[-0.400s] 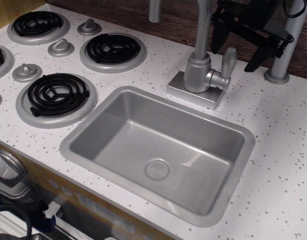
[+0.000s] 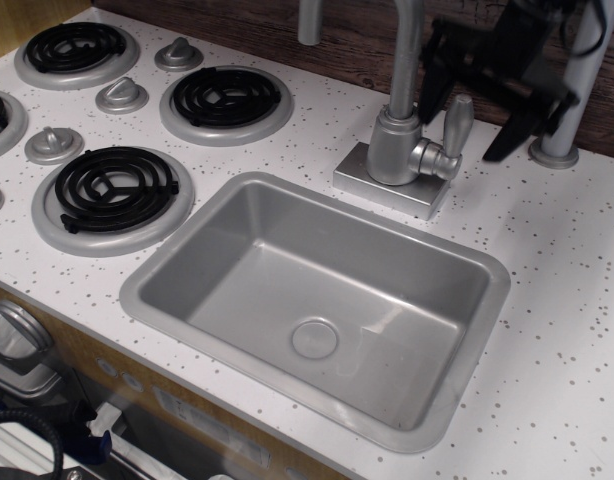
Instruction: Lever vertical to front
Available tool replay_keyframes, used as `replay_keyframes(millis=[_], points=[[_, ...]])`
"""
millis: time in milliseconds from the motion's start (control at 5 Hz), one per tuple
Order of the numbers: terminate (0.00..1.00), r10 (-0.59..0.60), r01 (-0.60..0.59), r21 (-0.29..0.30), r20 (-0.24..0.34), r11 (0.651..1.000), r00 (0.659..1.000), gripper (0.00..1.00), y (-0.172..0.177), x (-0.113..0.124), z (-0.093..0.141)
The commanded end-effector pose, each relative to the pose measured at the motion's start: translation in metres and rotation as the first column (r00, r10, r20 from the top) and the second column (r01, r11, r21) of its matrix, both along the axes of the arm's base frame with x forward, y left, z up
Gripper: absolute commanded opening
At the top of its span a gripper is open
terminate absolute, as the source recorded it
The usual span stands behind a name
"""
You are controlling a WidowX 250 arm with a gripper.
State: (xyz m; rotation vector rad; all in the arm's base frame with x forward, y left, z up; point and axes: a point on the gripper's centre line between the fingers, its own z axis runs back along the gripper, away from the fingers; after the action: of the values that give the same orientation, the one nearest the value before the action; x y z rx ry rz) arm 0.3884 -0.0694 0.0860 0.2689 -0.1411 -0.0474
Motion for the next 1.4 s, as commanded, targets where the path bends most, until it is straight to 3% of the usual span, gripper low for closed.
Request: replay_keyframes(millis=[0, 400, 1200], points=[[0.0, -0.109, 0.109, 0.007, 0.168, 0.994, 0.98, 1.0, -0.004, 0.018, 0.034], [0.0, -0.137, 0.136, 0.021, 0.167, 0.991, 0.976, 1.0, -0.003, 0.035, 0.031], [0.0, -0.107, 0.108, -0.015, 0.07, 0.994, 0.992, 1.0, 0.012, 0.057, 0.007]])
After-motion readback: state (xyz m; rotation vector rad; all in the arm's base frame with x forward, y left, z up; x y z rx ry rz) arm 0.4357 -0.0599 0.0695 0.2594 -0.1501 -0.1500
